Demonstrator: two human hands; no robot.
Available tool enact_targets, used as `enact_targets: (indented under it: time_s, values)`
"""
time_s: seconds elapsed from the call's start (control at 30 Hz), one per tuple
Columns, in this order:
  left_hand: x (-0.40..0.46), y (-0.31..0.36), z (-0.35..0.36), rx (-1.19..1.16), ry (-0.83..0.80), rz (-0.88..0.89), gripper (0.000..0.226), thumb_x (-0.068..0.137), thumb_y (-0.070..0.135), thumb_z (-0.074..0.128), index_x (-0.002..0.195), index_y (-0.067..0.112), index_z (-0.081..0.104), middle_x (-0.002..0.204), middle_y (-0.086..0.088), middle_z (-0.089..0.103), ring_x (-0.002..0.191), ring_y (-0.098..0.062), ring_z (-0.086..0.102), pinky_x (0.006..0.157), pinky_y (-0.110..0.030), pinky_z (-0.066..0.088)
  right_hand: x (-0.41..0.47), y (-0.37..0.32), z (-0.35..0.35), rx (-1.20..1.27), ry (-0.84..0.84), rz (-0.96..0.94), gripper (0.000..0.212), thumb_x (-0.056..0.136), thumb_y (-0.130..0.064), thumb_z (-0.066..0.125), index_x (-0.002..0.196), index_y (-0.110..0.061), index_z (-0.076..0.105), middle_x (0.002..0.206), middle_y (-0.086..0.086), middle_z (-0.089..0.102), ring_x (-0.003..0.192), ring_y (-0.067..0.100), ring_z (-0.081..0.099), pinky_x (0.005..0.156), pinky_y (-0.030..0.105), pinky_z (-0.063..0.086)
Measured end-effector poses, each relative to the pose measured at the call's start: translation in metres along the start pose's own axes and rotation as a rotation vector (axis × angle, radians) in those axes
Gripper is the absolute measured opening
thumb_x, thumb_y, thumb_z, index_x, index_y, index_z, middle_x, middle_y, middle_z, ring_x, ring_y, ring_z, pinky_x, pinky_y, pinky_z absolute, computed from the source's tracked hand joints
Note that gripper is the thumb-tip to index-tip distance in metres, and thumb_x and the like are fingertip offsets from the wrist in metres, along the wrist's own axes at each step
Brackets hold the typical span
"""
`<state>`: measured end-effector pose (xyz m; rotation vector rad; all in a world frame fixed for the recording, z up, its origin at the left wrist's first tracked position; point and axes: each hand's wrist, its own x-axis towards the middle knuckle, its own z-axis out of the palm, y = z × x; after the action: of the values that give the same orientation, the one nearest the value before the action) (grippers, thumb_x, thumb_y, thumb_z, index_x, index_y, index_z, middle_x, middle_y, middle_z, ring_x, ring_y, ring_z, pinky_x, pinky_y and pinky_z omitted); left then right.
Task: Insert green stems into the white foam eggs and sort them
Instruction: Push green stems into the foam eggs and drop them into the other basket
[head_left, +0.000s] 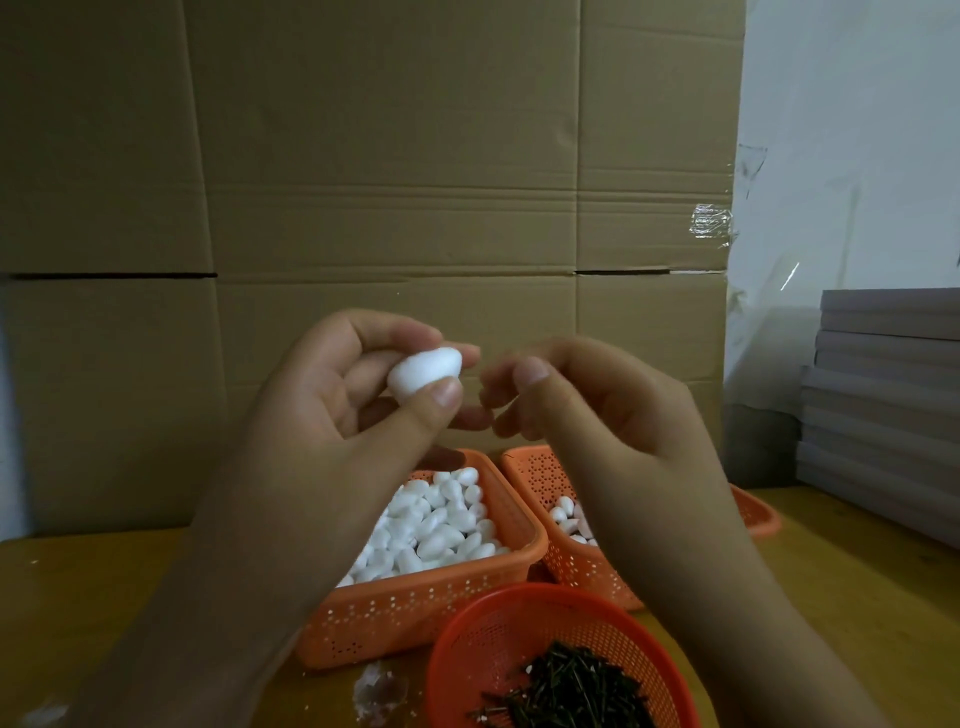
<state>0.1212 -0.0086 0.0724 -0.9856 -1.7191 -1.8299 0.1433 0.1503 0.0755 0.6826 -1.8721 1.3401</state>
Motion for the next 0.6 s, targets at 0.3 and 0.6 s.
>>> enact_targets:
  time_s: [0.3, 0.6]
  values:
    - [-0.0020, -0.0046, 0.0074, 0.373, 0.049, 0.099, 0.026, 0.086, 0.052, 0.055, 0.112, 0.045, 0.054, 0.098, 0.021, 0.072, 0.088, -0.001, 0.070, 0.076, -0.031, 0.054, -0.0017, 0.0015, 0.0055, -0.014, -0.089, 0.014, 0.022, 0.097, -0.031, 0.053, 0.086, -0.040, 0.069, 0.086, -0.017, 0.068, 0.087, -0.003, 0.063, 0.074, 0.009, 0.045]
    - [-0.0002, -0.0021, 0.0040, 0.634, 0.153, 0.140, 0.016, 0.083, 0.053, 0.067, 0.096, 0.045, 0.068, 0.098, 0.024, 0.058, 0.092, 0.001, 0.058, 0.071, -0.018, 0.047, -0.0006, 0.0039, 0.0046, -0.037, -0.065, -0.013, 0.021, 0.089, -0.035, 0.048, 0.092, -0.046, 0.066, 0.092, -0.018, 0.068, 0.090, -0.001, 0.063, 0.076, 0.012, 0.048]
